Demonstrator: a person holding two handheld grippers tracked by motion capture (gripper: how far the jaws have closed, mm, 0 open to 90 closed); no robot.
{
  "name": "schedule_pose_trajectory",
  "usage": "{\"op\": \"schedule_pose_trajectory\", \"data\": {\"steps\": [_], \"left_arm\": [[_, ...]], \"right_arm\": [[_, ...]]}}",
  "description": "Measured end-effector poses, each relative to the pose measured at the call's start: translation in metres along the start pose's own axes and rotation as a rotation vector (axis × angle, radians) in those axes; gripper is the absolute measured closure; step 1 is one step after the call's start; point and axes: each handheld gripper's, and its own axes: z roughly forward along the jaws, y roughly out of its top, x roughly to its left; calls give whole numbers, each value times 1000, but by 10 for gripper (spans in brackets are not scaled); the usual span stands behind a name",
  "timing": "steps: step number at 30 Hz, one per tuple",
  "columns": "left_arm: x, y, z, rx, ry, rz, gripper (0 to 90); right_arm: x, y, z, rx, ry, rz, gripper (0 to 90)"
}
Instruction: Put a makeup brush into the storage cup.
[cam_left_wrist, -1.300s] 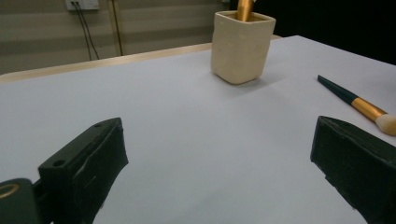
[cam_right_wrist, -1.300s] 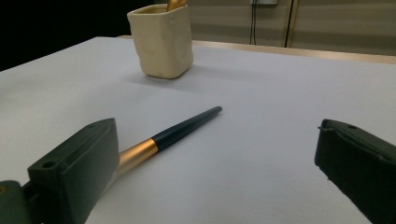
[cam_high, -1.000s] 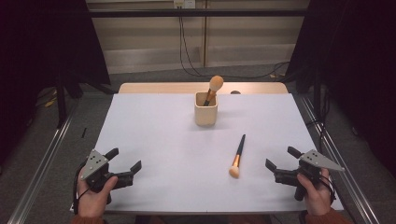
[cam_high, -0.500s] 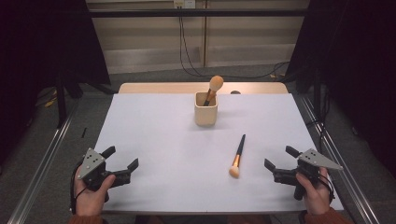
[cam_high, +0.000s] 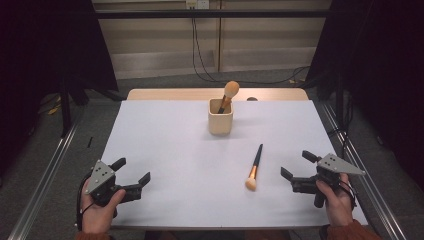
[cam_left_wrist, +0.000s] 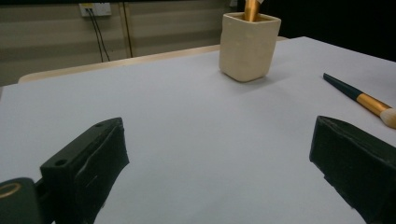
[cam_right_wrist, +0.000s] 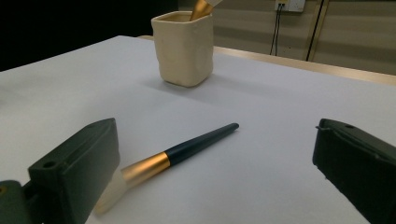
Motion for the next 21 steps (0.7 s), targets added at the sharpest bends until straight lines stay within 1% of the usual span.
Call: {"op": "schedule_pose_trajectory", "data": {"steps": [1,3,4,7,8,11,13,16,17,21], "left_arm": [[0,0,0,-2,-3,1,41],[-1,0,-1,-11,-3,-11,41],[-1,1,-1,-15,-1,-6,41],[0,1,-2,-12,1,-3,41],[0,1,-2,-13,1,-3,41],[0,0,-1,-5,-1,-19,41],[0,1,-1,-5,-2,-20,41],[-1,1,-1,0,-3,-6,41],[-1,1,-1,-1,-4,-9,41],[-1,0,-2,-4,-1,-9,41]], "right_arm": [[0,1,1,1,-4,0,2],[-2,3,3,3,-6,-1,0],[-2,4,5,5,-7,-3,0],[-3,8,9,-3,-8,-5,1],[-4,10,11,-2,-8,-13,0],[-6,16,16,-8,-8,-18,1],[-9,24,17,-27,-17,-7,2],[-13,32,19,-49,-27,-11,0],[-13,34,21,-53,-31,-2,0],[-14,39,31,-49,-26,-17,1]]}}
